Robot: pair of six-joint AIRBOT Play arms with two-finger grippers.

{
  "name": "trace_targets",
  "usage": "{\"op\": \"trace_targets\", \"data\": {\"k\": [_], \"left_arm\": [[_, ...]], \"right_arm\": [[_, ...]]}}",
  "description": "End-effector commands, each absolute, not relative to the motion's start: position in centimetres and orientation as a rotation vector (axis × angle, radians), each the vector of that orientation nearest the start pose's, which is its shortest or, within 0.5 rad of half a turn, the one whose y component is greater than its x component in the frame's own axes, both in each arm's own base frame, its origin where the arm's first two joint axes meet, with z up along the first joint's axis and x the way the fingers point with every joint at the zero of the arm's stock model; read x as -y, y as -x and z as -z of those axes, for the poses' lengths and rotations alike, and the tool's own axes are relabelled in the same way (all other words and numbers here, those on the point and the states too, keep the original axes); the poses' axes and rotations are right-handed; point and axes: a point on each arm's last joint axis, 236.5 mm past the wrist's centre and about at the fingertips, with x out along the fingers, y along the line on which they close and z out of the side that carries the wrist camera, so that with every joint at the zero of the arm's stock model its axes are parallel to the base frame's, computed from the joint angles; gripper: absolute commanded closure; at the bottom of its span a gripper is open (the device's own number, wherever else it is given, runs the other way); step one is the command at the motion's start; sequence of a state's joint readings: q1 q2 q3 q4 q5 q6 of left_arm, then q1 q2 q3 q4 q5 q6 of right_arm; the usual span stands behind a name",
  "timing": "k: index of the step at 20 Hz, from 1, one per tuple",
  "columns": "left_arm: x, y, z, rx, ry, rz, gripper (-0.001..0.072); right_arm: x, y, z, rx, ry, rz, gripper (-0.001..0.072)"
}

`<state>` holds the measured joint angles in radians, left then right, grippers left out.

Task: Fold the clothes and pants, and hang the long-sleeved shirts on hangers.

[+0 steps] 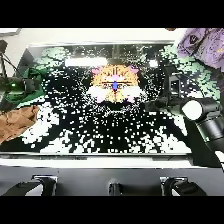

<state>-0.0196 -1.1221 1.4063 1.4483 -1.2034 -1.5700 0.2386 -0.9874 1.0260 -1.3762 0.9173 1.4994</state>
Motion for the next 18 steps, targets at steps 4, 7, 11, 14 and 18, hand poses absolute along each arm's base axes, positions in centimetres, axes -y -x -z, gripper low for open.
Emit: {"op": "trace_targets", "data": {"k": [4,7,11,14,18], "left_arm": [[3.51,-40.4,-16.47,-0.918,0.083,0.105,0.0684],[3.51,-40.4,-16.47,-0.918,0.083,0.105,0.0685],[3.51,-40.4,-16.47,-0.918,0.083,0.105,0.0684],[3.51,-40.41,-16.48,-0.918,0.083,0.105,0.0684],[3.5,-40.91,-16.87,-0.891,0.085,0.104,0.0685]], "right_arm": [[-12.73,-36.84,-9.82,-0.881,-0.007,-0.347,0.0681],[-12.73,-36.84,-9.82,-0.881,-0.007,-0.347,0.0681],[-12.74,-36.84,-9.82,-0.881,-0.007,-0.348,0.0681],[-12.74,-36.84,-9.82,-0.881,-0.007,-0.348,0.0681],[-12.8,-36.82,-9.84,-0.881,-0.011,-0.349,0.0681]]}}
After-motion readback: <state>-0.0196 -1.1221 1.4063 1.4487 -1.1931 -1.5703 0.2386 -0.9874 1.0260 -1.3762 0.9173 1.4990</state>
